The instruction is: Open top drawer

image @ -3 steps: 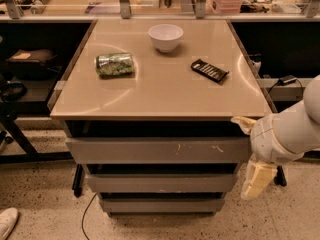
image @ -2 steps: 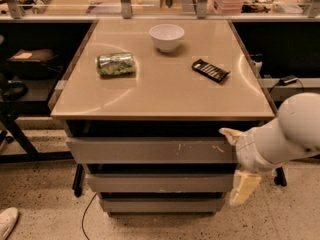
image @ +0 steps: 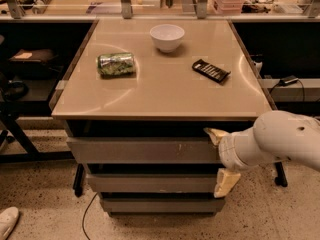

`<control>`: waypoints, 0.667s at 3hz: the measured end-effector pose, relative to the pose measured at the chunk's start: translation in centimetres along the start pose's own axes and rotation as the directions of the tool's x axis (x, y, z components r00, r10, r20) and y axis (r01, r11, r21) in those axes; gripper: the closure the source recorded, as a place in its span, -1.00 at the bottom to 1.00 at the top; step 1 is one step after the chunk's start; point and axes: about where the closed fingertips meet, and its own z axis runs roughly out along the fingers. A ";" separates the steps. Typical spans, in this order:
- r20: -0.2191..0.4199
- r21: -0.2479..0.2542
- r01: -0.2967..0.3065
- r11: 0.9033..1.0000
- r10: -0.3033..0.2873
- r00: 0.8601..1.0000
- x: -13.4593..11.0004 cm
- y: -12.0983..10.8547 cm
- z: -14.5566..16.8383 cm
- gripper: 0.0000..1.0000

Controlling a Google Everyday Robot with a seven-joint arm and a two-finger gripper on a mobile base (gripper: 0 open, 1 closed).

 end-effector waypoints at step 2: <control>-0.008 0.050 0.019 0.999 -0.019 1.000 1.9 -2.4 3.1 -1.00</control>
Offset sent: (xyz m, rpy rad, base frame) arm 0.0529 -0.0173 -0.0475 -0.0023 -0.0444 -0.0244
